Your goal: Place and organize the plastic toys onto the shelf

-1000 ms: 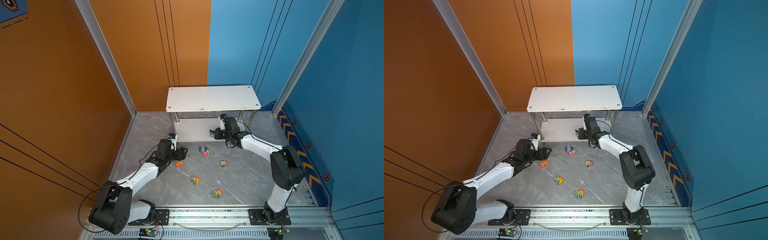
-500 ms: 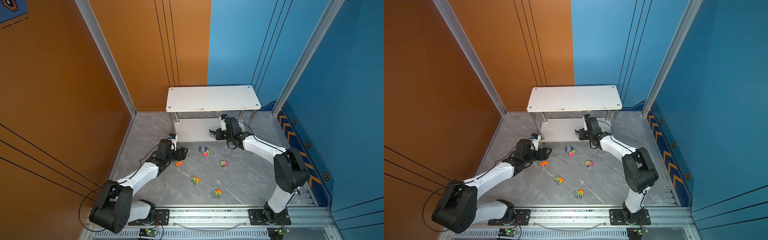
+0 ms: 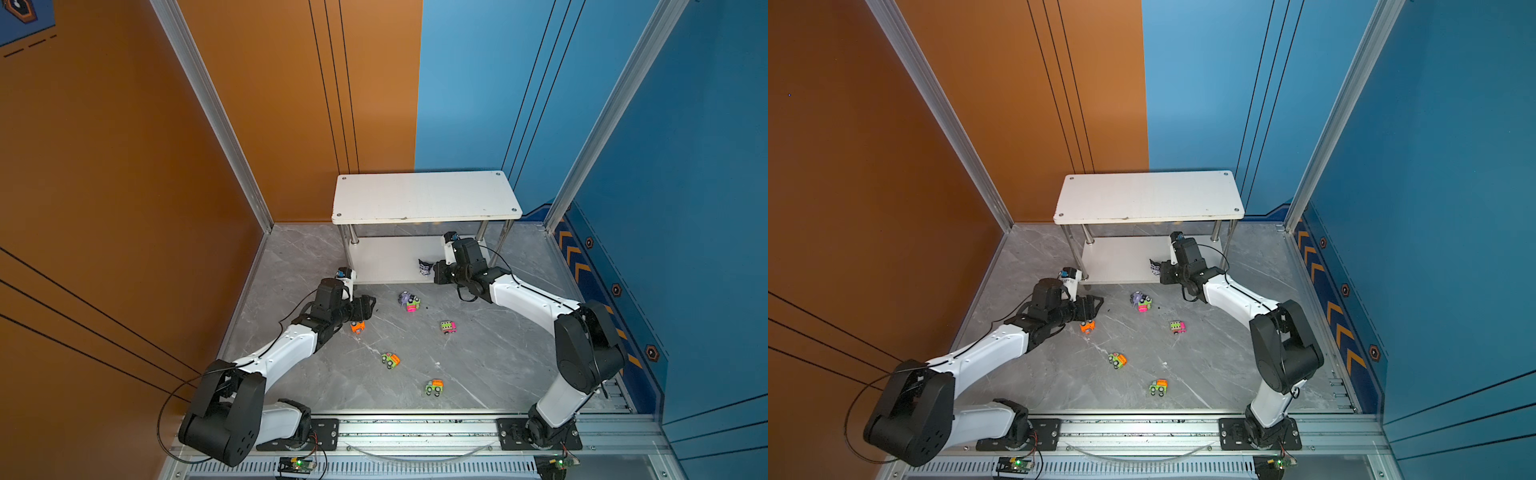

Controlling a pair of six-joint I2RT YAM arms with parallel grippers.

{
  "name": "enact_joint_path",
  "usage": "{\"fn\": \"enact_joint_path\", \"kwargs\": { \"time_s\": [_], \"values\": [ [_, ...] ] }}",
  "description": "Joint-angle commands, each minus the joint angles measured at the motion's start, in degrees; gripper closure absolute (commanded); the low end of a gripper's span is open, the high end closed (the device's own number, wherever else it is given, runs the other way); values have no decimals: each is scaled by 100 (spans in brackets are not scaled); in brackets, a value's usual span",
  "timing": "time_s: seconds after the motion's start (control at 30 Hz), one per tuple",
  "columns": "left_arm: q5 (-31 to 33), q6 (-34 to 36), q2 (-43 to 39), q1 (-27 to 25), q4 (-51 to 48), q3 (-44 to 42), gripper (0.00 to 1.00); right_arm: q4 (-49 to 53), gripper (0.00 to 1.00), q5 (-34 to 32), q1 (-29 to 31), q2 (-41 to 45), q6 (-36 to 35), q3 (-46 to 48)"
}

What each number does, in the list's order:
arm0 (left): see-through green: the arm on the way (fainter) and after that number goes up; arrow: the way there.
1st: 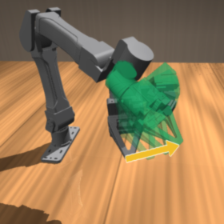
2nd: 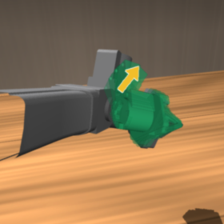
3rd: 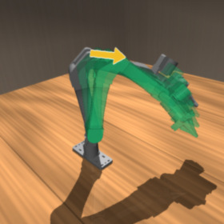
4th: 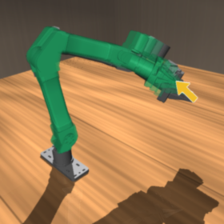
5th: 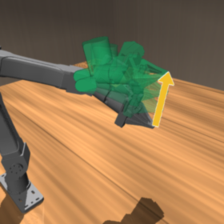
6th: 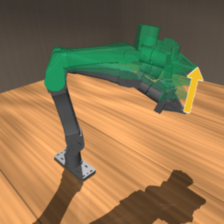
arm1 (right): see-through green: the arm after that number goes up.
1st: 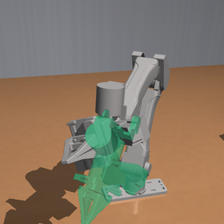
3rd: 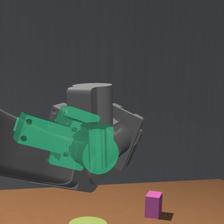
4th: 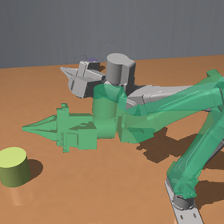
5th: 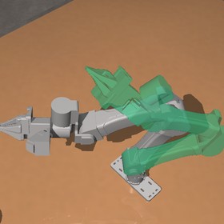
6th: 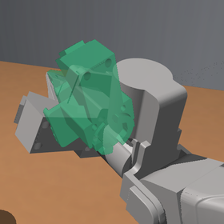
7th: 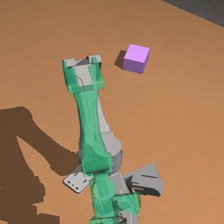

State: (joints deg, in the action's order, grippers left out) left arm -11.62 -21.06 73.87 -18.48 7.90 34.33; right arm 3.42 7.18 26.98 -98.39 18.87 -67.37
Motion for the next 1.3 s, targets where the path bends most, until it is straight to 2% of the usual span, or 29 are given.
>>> {"fn": "enact_joint_path", "kwargs": {
  "time_s": [0.0, 1.27],
  "values": [
    [-80, -21, -23, -6, 0, 119, 27, 115, 100, 36, -22, -200, -66, -106],
    [-81, 6, 29, -6, -30, 156, 27, 405, 100, 30, -141, -769, -298, -803]
  ]
}}
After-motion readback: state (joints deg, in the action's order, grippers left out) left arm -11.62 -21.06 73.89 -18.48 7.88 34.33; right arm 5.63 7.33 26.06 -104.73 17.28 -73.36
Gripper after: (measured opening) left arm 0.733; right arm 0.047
